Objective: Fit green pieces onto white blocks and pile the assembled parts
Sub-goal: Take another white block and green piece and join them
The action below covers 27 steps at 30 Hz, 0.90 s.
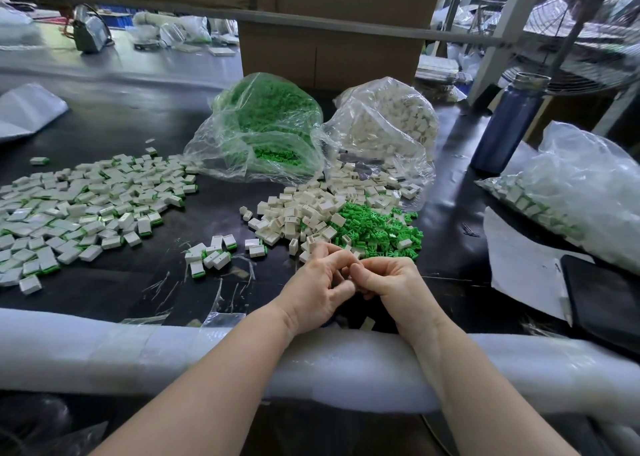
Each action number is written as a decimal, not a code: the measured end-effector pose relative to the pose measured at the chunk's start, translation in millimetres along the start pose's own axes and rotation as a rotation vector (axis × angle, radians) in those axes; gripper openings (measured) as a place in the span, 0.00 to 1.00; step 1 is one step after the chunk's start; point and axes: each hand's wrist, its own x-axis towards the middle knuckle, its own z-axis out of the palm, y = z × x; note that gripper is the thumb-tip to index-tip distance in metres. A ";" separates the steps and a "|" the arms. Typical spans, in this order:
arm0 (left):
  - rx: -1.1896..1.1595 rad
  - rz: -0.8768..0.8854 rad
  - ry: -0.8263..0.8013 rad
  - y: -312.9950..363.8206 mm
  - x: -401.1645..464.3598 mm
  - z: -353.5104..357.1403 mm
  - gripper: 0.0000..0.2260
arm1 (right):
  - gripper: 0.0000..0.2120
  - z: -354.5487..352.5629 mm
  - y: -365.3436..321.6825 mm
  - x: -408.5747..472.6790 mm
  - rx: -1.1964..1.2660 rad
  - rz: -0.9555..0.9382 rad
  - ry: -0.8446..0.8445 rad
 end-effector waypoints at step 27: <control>0.040 0.004 -0.044 -0.8 0.4 -0.2 0.08 | 0.09 -1.1 0.6 -1.9 -0.005 -0.003 0.007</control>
